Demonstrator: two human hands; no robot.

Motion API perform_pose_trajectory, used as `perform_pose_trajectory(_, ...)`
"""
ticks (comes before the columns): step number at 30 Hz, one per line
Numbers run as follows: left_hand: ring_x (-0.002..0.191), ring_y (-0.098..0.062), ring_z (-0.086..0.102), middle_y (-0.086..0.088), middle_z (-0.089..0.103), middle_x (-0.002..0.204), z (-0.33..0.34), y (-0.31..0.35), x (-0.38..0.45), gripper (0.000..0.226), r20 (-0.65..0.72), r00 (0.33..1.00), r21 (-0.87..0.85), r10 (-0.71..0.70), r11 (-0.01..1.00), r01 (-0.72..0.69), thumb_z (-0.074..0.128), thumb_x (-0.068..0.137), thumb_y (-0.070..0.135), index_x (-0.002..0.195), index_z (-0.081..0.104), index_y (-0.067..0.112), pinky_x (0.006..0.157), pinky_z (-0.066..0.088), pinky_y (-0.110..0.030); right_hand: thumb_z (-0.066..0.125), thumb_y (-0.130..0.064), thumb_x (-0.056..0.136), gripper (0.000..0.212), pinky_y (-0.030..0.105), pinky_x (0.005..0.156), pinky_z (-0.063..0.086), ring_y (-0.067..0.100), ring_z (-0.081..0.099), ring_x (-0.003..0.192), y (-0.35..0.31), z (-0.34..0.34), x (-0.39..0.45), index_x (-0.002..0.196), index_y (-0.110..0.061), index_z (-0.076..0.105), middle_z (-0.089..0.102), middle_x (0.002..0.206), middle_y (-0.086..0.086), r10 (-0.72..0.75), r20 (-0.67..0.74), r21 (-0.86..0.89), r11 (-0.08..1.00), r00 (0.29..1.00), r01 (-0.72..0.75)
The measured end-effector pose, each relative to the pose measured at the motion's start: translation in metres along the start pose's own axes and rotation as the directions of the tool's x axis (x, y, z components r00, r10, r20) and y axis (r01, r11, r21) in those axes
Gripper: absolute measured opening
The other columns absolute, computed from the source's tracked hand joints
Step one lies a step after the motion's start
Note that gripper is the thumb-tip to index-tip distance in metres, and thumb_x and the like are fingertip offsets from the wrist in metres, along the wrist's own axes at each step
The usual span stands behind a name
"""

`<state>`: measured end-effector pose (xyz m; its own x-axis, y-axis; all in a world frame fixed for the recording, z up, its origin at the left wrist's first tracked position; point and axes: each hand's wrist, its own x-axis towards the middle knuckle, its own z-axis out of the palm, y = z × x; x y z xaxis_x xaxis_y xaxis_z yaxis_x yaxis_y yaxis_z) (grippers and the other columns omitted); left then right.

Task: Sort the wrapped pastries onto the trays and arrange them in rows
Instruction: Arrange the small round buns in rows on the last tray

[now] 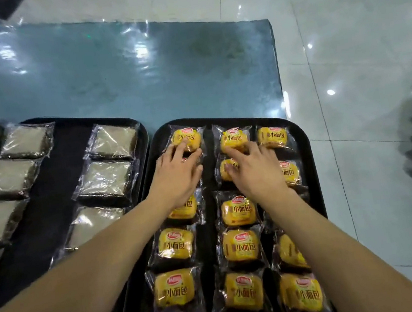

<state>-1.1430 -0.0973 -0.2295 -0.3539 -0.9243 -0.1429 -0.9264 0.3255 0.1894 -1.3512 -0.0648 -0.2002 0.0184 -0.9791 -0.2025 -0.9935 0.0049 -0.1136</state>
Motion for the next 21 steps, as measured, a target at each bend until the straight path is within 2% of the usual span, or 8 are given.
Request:
perform_pose_trajectory(4, 0.155, -0.028, 0.003, 0.001, 0.001, 0.169, 0.014, -0.003, -0.003, 0.056, -0.015, 1.0, -0.004, -0.008, 1.0, 0.008, 0.017, 0.104, 0.056, 0.158, 0.016, 0.039, 0.124, 0.014, -0.052, 0.015, -0.059, 0.105, 0.061, 0.049, 0.126, 0.009, 0.034, 0.018, 0.154, -0.009, 0.021, -0.006, 0.161, -0.042, -0.002, 0.012, 0.169, 0.016, 0.043, 0.029, 0.016, 0.999, 0.999, -0.043)
perform_pose_trajectory(6, 0.155, -0.027, 0.0, 0.002, -0.003, 0.169, 0.014, -0.003, -0.001, 0.058, -0.004, 1.0, -0.006, -0.013, 1.0, 0.013, 0.015, 0.103, 0.057, 0.158, 0.012, 0.04, 0.124, 0.01, -0.049, 0.009, -0.062, 0.103, 0.063, 0.049, 0.127, 0.003, 0.031, 0.01, 0.157, -0.008, 0.024, -0.006, 0.16, -0.041, -0.006, 0.005, 0.17, 0.015, 0.036, 0.021, 0.015, 0.999, 0.999, -0.036)
perform_pose_trajectory(8, 0.155, -0.026, -0.003, 0.002, -0.005, 0.168, 0.012, -0.002, 0.002, 0.059, 0.004, 1.0, -0.006, -0.027, 1.0, 0.027, 0.014, 0.102, 0.057, 0.158, 0.011, 0.04, 0.124, 0.007, -0.048, 0.008, -0.064, 0.102, 0.065, 0.05, 0.127, 0.001, 0.03, 0.006, 0.157, -0.006, 0.024, -0.001, 0.161, -0.041, -0.005, 0.003, 0.17, 0.014, 0.032, 0.024, 0.01, 0.999, 0.999, -0.032)
perform_pose_trajectory(11, 0.155, -0.026, -0.002, 0.002, -0.005, 0.169, 0.01, -0.001, 0.007, 0.06, 0.004, 0.999, -0.008, -0.032, 0.999, 0.032, 0.014, 0.101, 0.057, 0.158, 0.013, 0.04, 0.124, 0.008, -0.049, 0.011, -0.066, 0.101, 0.066, 0.052, 0.127, 0.002, 0.031, 0.011, 0.156, -0.004, 0.021, 0.004, 0.161, -0.041, 0.004, 0.01, 0.17, 0.013, 0.024, 0.017, 0.003, 1.0, 1.0, -0.024)
perform_pose_trajectory(14, 0.155, -0.026, -0.002, 0.002, -0.006, 0.169, 0.011, -0.002, 0.009, 0.06, 0.01, 0.999, -0.003, -0.034, 0.999, 0.034, 0.015, 0.101, 0.057, 0.158, 0.013, 0.04, 0.124, 0.01, -0.05, 0.016, -0.064, 0.103, 0.063, 0.052, 0.126, 0.007, 0.03, 0.016, 0.155, 0.003, 0.017, 0.0, 0.161, -0.038, 0.017, 0.02, 0.168, 0.011, 0.03, -0.067, 0.011, 1.0, 0.997, -0.029)
perform_pose_trajectory(17, 0.155, -0.026, -0.005, 0.002, -0.009, 0.168, 0.011, -0.003, 0.01, 0.061, 0.025, 0.999, -0.006, -0.037, 0.999, 0.037, 0.014, 0.1, 0.057, 0.158, 0.01, 0.04, 0.124, 0.007, -0.05, 0.022, -0.061, 0.104, 0.062, 0.054, 0.124, 0.013, 0.032, 0.019, 0.154, 0.021, 0.015, -0.008, 0.16, -0.035, 0.02, 0.025, 0.166, 0.011, 0.179, -0.127, 0.009, 0.984, 0.976, -0.179)
perform_pose_trajectory(19, 0.155, -0.026, -0.005, 0.002, -0.01, 0.168, 0.011, -0.003, 0.01, 0.061, 0.023, 0.999, -0.008, -0.034, 0.999, 0.034, 0.014, 0.1, 0.057, 0.158, 0.01, 0.04, 0.124, 0.007, -0.049, 0.022, -0.061, 0.103, 0.064, 0.058, 0.122, 0.017, 0.035, 0.023, 0.152, 0.032, 0.017, -0.011, 0.16, -0.033, 0.019, 0.028, 0.164, 0.014, 0.299, -0.11, 0.009, 0.954, 0.948, -0.3)
perform_pose_trajectory(21, 0.155, -0.026, -0.006, 0.003, -0.01, 0.168, 0.012, -0.003, 0.01, 0.061, 0.024, 0.999, -0.013, -0.035, 0.999, 0.035, 0.013, 0.1, 0.057, 0.158, 0.01, 0.04, 0.124, 0.007, -0.05, 0.022, -0.063, 0.102, 0.067, 0.057, 0.122, 0.021, 0.036, 0.024, 0.151, 0.038, 0.021, -0.012, 0.161, -0.033, 0.016, 0.027, 0.164, 0.016, 0.34, -0.072, 0.023, 0.94, 0.938, -0.34)
